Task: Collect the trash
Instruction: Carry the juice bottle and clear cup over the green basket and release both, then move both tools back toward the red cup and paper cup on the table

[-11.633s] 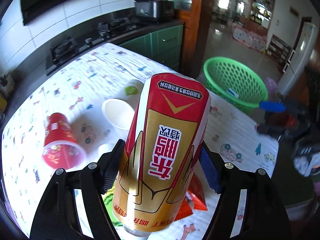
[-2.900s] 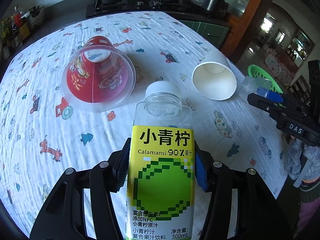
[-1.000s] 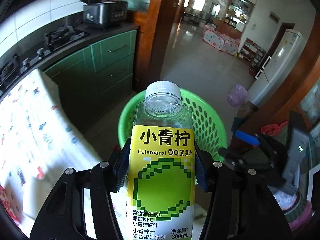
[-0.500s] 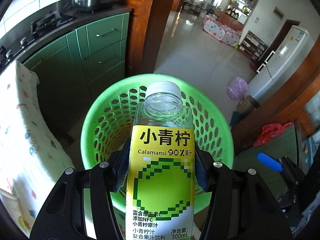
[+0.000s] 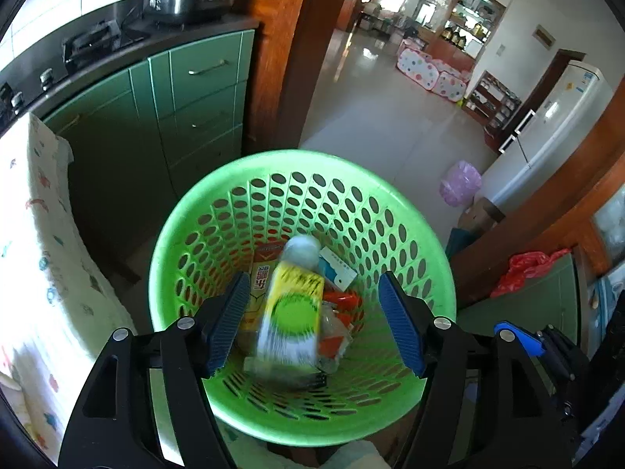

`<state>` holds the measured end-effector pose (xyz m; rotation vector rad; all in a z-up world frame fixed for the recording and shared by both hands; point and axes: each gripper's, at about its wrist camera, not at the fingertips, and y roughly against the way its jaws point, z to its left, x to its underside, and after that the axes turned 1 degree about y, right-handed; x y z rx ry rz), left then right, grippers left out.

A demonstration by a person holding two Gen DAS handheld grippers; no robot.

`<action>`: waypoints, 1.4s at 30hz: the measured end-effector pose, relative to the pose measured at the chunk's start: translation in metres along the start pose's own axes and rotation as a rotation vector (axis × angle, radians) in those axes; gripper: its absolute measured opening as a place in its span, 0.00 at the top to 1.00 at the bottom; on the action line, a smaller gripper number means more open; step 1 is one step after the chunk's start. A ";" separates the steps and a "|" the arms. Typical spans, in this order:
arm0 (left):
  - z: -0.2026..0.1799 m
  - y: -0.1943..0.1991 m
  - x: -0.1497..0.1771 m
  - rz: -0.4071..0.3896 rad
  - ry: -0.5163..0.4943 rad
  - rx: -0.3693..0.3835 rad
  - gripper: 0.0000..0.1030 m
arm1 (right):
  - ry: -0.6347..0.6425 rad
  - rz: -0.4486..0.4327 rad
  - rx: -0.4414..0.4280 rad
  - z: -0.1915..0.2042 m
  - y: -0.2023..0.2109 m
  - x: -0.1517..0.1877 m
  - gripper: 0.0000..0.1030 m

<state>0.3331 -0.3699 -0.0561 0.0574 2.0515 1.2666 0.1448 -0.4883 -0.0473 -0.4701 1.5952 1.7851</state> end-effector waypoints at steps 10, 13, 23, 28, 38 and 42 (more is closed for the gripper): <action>0.022 0.074 0.025 -0.071 -0.007 -0.070 0.34 | 0.044 -0.023 -0.032 0.029 0.014 -0.002 0.32; 0.036 0.100 0.038 -0.089 0.003 -0.117 0.34 | 0.069 -0.031 -0.057 0.047 0.017 -0.004 0.32; 0.113 0.181 0.082 -0.163 0.116 -0.254 0.34 | 0.166 -0.037 -0.153 0.120 0.019 -0.013 0.32; 0.169 0.217 0.103 -0.180 0.210 -0.346 0.30 | 0.209 -0.014 -0.219 0.165 0.012 -0.018 0.32; 0.281 0.267 0.130 -0.178 0.400 -0.477 0.19 | 0.292 0.026 -0.279 0.243 -0.004 -0.033 0.32; 0.324 0.274 0.141 -0.151 0.486 -0.471 0.18 | 0.305 0.049 -0.293 0.266 -0.014 -0.037 0.32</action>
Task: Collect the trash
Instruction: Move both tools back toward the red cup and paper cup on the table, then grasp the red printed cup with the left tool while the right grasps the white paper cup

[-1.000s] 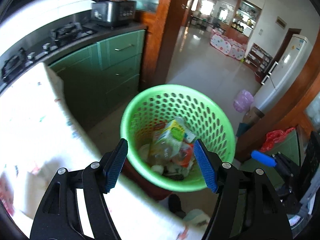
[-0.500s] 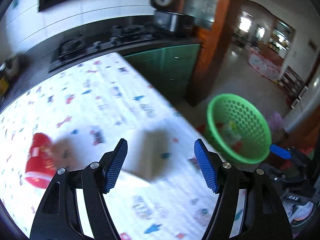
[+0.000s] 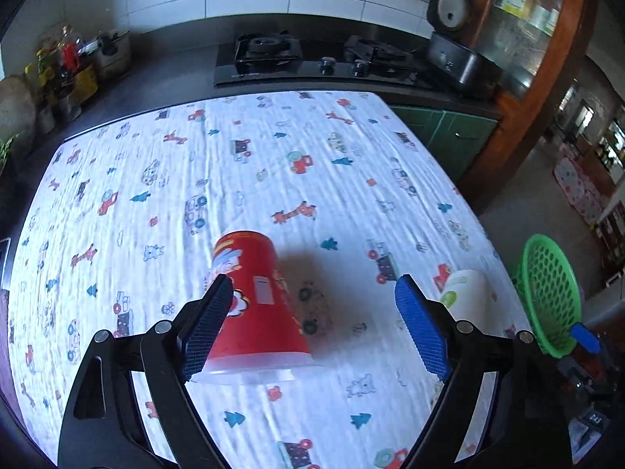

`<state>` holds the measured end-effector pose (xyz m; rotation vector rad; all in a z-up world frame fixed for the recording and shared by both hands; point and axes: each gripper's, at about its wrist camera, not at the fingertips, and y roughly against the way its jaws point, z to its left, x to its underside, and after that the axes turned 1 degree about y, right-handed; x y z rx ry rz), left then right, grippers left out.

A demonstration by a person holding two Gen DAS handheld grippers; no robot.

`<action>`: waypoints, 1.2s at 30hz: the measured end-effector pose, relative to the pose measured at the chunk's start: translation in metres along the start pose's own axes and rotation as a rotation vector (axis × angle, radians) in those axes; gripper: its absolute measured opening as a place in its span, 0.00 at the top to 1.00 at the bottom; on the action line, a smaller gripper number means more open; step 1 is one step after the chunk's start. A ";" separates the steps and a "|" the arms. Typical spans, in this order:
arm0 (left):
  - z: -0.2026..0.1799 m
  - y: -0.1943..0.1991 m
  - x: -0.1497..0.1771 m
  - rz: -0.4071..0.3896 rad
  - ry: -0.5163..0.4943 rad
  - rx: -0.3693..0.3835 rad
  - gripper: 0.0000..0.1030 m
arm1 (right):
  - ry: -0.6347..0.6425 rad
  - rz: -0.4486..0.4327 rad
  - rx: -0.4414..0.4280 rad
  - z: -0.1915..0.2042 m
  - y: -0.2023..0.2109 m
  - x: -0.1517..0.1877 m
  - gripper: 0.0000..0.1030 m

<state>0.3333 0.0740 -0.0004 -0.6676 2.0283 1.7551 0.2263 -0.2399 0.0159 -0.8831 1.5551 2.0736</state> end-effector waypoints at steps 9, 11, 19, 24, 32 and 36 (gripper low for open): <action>0.031 -0.035 0.006 0.113 0.075 0.021 0.17 | -0.016 0.046 -0.030 0.024 -0.029 -0.019 0.29; 0.034 -0.040 0.007 0.131 0.087 0.030 0.17 | -0.024 0.058 -0.040 0.027 -0.035 -0.023 0.27; 0.041 -0.059 0.012 0.191 0.087 0.047 0.17 | -0.105 0.109 -0.080 0.029 -0.060 -0.040 0.24; 0.045 -0.066 0.016 0.208 0.084 0.067 0.17 | -0.145 0.141 -0.084 0.034 -0.078 -0.049 0.24; 0.049 -0.063 0.021 0.208 0.070 0.112 0.27 | -0.277 0.206 -0.112 0.038 -0.112 -0.056 0.23; 0.052 -0.060 0.024 0.204 0.066 0.128 0.28 | -0.325 0.237 -0.112 0.038 -0.126 -0.059 0.23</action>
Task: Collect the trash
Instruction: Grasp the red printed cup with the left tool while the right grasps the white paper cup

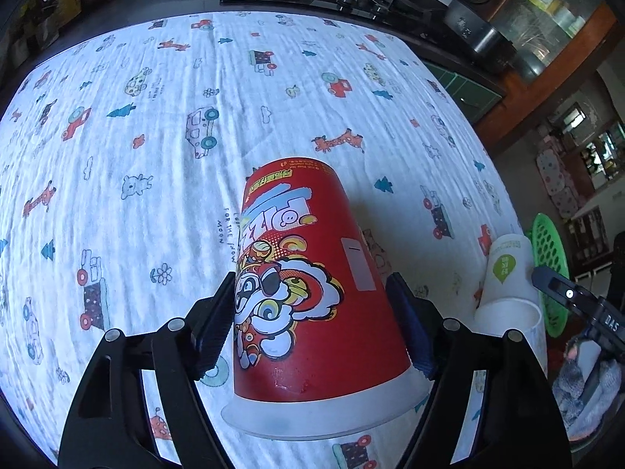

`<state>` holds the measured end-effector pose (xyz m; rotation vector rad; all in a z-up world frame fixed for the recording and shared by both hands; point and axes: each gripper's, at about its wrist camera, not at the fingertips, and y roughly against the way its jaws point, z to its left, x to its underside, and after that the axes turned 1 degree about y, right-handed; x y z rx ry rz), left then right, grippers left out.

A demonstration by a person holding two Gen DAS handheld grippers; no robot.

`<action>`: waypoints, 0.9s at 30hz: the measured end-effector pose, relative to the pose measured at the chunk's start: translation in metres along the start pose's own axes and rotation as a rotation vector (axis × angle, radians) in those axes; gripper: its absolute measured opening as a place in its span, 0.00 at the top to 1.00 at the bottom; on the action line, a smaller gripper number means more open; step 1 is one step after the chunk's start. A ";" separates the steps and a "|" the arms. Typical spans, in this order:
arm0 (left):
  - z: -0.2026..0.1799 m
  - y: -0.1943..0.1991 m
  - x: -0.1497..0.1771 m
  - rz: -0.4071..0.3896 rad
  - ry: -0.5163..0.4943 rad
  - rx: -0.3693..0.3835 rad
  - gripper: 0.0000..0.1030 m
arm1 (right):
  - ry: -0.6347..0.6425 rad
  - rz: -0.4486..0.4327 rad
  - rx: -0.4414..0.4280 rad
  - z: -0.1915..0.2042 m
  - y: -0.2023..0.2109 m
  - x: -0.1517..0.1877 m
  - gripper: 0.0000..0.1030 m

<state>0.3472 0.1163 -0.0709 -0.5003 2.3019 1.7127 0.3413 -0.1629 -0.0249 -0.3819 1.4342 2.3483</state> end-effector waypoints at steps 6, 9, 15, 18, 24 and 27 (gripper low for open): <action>0.000 0.002 0.002 -0.002 -0.025 0.003 0.29 | -0.099 0.052 0.000 -0.005 -0.022 -0.008 0.23; -0.001 0.002 0.003 0.002 -0.036 0.009 0.30 | -0.106 0.072 0.014 -0.005 -0.030 -0.009 0.23; 0.002 0.000 -0.001 0.022 -0.031 0.015 0.29 | -0.130 0.112 0.003 -0.005 -0.040 -0.009 0.28; 0.003 -0.002 -0.004 0.036 -0.039 0.010 0.28 | -0.119 0.114 0.009 -0.003 -0.040 -0.009 0.30; 0.007 -0.009 -0.007 0.054 -0.014 0.033 0.26 | -0.087 0.114 0.006 -0.001 -0.033 -0.004 0.37; 0.002 -0.008 -0.006 0.042 -0.036 0.029 0.28 | -0.057 0.107 0.017 0.002 -0.028 -0.001 0.38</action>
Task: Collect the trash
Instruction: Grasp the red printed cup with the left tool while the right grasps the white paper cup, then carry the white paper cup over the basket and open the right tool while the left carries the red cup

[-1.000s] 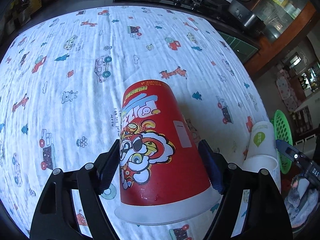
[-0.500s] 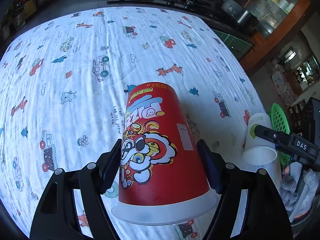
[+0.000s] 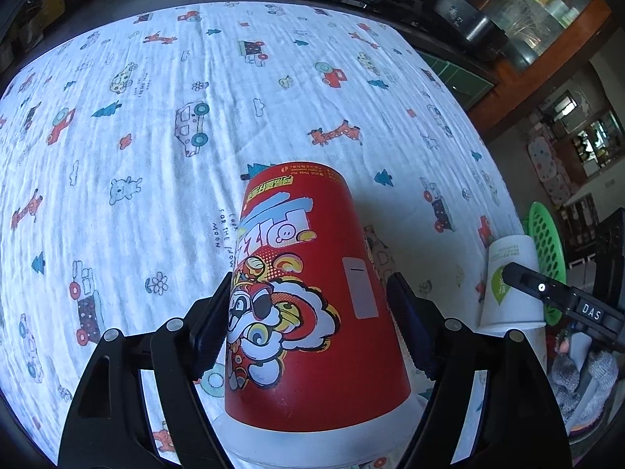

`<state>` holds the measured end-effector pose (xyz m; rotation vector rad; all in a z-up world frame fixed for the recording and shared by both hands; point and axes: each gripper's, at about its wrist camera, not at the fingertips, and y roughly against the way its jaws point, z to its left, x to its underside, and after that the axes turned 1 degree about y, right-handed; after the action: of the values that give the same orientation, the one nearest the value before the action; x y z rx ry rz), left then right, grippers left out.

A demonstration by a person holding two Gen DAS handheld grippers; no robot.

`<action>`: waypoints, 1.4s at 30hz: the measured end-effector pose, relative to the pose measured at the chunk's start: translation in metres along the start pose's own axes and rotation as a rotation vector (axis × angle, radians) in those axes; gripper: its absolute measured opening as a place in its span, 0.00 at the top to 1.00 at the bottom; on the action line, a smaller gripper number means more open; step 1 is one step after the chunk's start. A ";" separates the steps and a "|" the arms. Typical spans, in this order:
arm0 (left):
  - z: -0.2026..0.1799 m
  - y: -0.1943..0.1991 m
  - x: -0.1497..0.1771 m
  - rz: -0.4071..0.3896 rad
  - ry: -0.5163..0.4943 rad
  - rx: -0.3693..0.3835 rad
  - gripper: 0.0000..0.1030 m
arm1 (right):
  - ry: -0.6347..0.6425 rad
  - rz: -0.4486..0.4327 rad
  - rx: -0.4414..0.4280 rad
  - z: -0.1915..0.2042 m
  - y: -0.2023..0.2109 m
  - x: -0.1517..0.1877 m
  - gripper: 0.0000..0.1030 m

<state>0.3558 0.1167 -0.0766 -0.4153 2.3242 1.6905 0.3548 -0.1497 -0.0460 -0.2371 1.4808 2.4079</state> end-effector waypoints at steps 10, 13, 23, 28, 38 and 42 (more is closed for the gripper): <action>-0.008 0.008 0.008 -0.024 -0.016 0.009 0.33 | 0.138 -0.060 0.049 0.018 0.021 0.015 0.39; -0.012 0.016 0.011 -0.036 -0.019 0.023 0.33 | 0.140 -0.071 0.038 0.015 0.028 0.019 0.39; -0.053 0.036 0.025 -0.072 -0.084 0.071 0.33 | 0.126 -0.127 0.020 -0.009 0.064 0.035 0.39; -0.082 0.038 0.031 -0.077 -0.128 0.103 0.33 | 0.126 -0.177 0.037 -0.025 0.087 0.044 0.39; -0.153 0.032 0.041 -0.069 -0.210 0.166 0.33 | 0.048 -0.262 0.075 -0.091 0.135 0.054 0.39; -0.183 0.029 0.043 -0.066 -0.239 0.194 0.33 | 0.021 -0.306 0.146 -0.127 0.155 0.056 0.39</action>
<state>0.3008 -0.0525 -0.0108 -0.2344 2.2443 1.3847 0.2470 -0.3191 0.0103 -0.4235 1.4989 2.0545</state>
